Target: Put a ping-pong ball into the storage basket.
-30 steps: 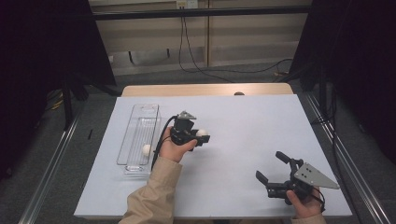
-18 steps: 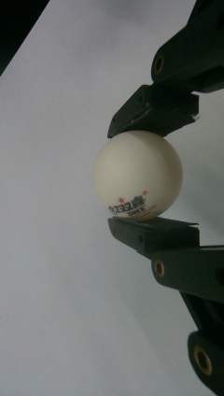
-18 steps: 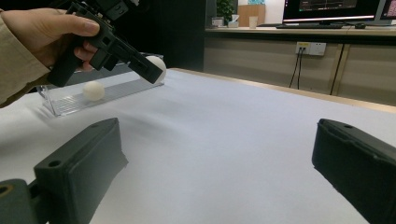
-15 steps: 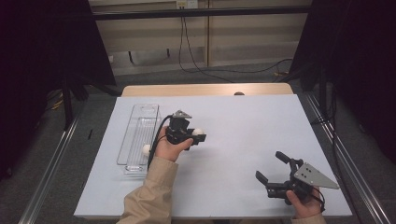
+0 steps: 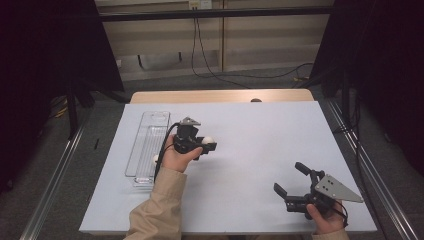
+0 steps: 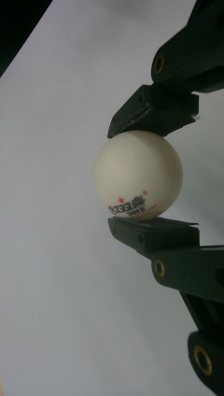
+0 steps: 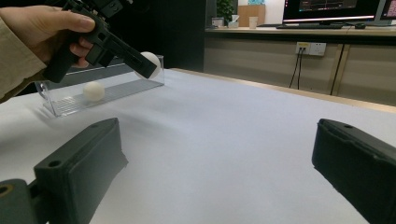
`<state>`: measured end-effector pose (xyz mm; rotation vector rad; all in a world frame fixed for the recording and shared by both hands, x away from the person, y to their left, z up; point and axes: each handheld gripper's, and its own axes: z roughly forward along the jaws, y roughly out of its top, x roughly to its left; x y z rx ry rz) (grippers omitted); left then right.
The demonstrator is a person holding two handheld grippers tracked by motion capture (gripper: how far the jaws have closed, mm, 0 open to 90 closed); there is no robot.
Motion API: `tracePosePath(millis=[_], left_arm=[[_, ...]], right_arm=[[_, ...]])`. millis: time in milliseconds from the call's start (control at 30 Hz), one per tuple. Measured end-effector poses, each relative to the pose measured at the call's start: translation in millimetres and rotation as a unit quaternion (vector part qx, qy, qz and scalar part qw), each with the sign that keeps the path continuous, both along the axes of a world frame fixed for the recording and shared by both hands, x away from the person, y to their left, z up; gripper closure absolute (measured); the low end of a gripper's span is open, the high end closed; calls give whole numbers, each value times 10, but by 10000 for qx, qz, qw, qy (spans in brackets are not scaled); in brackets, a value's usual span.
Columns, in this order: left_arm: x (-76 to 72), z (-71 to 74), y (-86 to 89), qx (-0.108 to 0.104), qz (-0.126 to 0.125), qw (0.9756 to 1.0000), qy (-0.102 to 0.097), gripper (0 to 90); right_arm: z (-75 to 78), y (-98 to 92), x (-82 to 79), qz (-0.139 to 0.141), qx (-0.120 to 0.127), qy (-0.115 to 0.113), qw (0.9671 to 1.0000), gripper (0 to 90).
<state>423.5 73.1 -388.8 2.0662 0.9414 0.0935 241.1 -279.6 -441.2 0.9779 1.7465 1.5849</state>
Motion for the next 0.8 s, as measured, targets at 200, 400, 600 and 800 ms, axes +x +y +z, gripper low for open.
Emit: tracePosePath(millis=[200, 400, 600, 800], left_arm=[[-1, 7, 45, -1, 64, 10000, 9, 510], [-4, 20, 82, 6, 77, 10000, 16, 510], [-3, 27, 113, 0, 108, 9999, 43, 510], [-4, 34, 135, 17, 115, 9999, 44, 510]], right_arm=[[0, 0, 1, 1, 2, -1, 10000, 13], [1, 2, -1, 8, 3, 2, 10000, 13], [1, 3, 1, 15, 6, 1, 10000, 13], [1, 3, 1, 15, 8, 0, 10000, 13]])
